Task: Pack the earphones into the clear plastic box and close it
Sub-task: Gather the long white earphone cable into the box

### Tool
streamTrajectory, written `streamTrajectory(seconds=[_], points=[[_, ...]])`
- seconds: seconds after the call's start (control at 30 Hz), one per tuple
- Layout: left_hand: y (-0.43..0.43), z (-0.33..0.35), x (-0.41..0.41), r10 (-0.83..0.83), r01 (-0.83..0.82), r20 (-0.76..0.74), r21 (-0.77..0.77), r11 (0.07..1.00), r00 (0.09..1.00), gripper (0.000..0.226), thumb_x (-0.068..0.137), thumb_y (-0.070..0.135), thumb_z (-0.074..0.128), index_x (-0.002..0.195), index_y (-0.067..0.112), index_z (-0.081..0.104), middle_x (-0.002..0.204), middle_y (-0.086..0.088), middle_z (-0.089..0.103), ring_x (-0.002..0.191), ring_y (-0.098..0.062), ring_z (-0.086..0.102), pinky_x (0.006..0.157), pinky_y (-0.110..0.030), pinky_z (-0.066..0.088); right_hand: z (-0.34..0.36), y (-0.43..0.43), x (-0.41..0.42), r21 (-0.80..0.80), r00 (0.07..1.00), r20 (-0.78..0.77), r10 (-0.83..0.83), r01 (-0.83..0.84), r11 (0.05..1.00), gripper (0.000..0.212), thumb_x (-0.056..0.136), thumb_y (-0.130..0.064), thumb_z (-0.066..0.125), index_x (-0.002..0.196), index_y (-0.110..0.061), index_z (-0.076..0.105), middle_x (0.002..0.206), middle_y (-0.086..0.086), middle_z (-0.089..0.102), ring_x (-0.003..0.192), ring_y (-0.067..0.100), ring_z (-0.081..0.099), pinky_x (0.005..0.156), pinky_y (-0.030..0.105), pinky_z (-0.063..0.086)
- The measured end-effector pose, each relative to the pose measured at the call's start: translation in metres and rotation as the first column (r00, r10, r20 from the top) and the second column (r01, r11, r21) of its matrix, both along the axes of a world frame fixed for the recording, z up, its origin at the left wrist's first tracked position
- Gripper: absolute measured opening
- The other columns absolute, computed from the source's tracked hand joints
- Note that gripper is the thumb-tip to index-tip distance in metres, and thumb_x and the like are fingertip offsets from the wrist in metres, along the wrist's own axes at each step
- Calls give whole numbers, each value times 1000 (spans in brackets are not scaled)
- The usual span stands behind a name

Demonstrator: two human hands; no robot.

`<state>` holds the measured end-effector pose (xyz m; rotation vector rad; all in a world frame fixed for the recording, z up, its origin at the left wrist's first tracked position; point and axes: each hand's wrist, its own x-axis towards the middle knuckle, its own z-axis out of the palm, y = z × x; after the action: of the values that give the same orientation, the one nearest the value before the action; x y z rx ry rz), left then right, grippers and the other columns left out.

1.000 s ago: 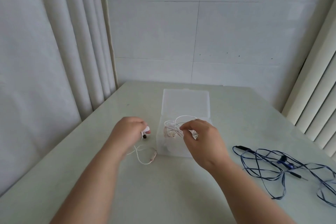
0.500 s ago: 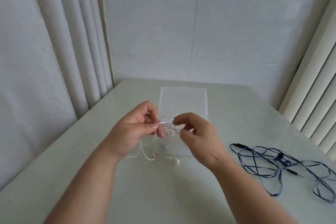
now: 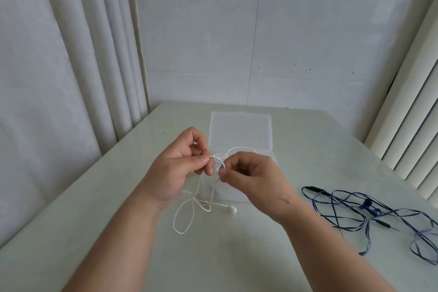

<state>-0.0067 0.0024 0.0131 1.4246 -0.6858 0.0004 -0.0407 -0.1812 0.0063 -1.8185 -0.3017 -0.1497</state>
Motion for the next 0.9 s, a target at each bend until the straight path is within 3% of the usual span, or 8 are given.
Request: streamTrajectory(seconds=[0.07,0.13,0.2,0.3,0.53,0.67,0.8,0.9], points=[[3,-1,2,78,-78,5,49,996,997,23,66,29,64,82,16,54,60,-7,50,60,-17,45,56,-21,37,4,-2,0,64,1000,13,-23,22,998,11,80,-24,61,72,-16,60,72,1,64,70,15,56,67,29,44],[7,-3,7,211,-218,63,147,965,976,22,64,37,68,78,20,63,62,-11,42,60,-18,38,56,-24,32,14,-8,-1,331,1000,-20,4,2,944,13,85,-20,49,74,-12,51,64,7,63,67,24,60,64,31,48],[12,-5,12,344,-354,90,171,919,935,21,66,38,72,75,19,68,60,-12,43,58,-19,37,57,-27,31,23,-19,-1,613,995,-89,48,17,790,19,93,-14,40,74,-15,44,49,4,45,47,24,46,50,32,44],[13,-4,14,464,-460,11,142,876,886,17,74,32,64,69,16,67,46,3,48,47,-15,42,54,-24,35,30,-35,3,778,986,-169,12,126,615,24,93,-15,40,70,-22,40,51,-5,23,39,11,19,39,22,23],[9,-1,14,130,-200,-364,-160,967,922,14,71,13,53,64,11,40,51,3,33,45,-14,26,41,-21,28,23,-39,6,812,986,-169,3,137,567,25,93,-14,46,69,-19,44,54,-5,26,38,8,19,38,20,16],[8,-2,14,98,-186,-417,-175,967,903,25,86,13,52,62,14,46,48,1,29,37,-16,29,41,-21,24,28,-47,7,912,991,-116,-66,133,388,26,96,-16,45,71,-21,43,51,-6,24,38,8,19,35,21,18],[8,0,14,74,-181,-436,-209,961,897,17,80,18,58,64,12,54,46,2,30,34,-14,28,42,-20,20,30,-56,7,772,929,-159,-334,328,544,23,98,-22,48,76,-20,48,52,-3,31,41,12,22,43,23,19],[6,1,10,-24,-76,-449,-204,976,893,9,75,16,63,69,12,58,48,0,34,35,-12,32,41,-17,19,26,-44,8,755,956,-146,-253,273,596,23,99,-20,47,76,-19,47,51,-3,29,40,11,21,42,22,18]])
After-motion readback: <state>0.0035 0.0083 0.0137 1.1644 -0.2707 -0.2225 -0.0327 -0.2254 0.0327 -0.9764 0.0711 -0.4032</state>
